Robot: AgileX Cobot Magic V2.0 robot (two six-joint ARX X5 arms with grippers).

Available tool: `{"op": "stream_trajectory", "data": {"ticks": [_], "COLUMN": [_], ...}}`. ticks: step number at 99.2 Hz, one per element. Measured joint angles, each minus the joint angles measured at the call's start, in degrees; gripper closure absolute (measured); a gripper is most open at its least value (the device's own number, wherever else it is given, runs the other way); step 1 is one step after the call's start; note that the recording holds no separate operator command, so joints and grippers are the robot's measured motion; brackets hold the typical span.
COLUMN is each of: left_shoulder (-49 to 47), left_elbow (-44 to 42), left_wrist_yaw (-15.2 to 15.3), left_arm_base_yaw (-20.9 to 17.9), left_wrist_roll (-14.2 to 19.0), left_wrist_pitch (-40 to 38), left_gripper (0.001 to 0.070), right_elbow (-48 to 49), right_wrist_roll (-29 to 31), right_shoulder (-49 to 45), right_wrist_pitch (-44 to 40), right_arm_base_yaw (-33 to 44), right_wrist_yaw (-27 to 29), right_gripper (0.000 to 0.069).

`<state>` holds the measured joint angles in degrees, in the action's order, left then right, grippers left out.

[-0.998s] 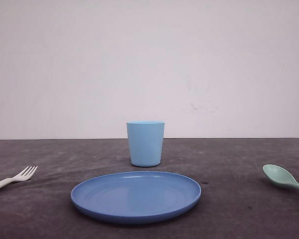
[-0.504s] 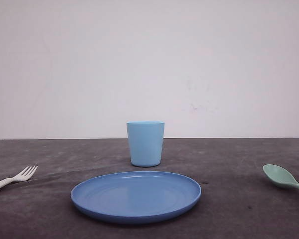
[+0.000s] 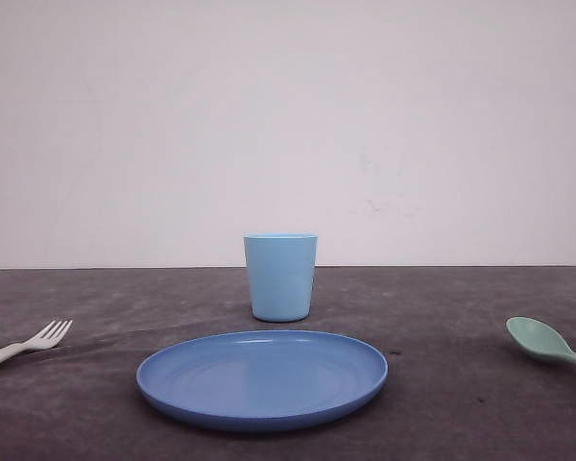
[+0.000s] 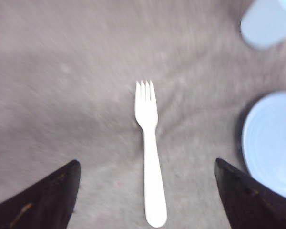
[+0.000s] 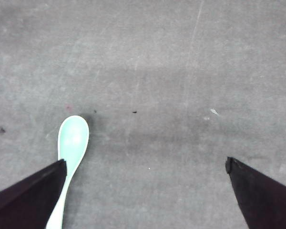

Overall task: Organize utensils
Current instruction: 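Lower the left gripper over the white fork and close on its handle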

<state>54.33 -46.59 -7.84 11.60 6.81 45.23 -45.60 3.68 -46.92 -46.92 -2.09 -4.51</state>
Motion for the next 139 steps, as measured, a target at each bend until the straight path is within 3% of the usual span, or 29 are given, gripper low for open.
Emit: {"op": "stream_trajectory", "data": {"ticks": [54,91,117,139], "left_shoulder": [21.3,29.6,30.5,30.8], "left_elbow": [0.0,0.0,-0.2,-0.2], "left_wrist_yaw": [2.1,6.5,8.7,9.5], "left_arm_base_yaw": [6.6,9.0,9.4,9.6], "left_wrist_roll": [1.5,1.6,1.6,1.6], "left_wrist_pitch": [-8.0,-11.3,-12.7,-13.6], "left_gripper": [0.0158,0.0165,0.03,0.0602], "right_elbow": [0.0,0.0,0.0,0.0], "right_wrist_roll": [0.0,0.0,0.0,0.0], "right_shoulder": [0.0,0.0,0.0,0.0], "right_wrist_pitch": [0.0,-0.1,-0.1,-0.1], "right_arm_base_yaw": [0.0,0.0,0.0,0.0], "right_wrist_yaw": [0.0,0.0,0.0,0.0], "right_gripper": [0.0011,0.0011,0.0011,0.0011]}}
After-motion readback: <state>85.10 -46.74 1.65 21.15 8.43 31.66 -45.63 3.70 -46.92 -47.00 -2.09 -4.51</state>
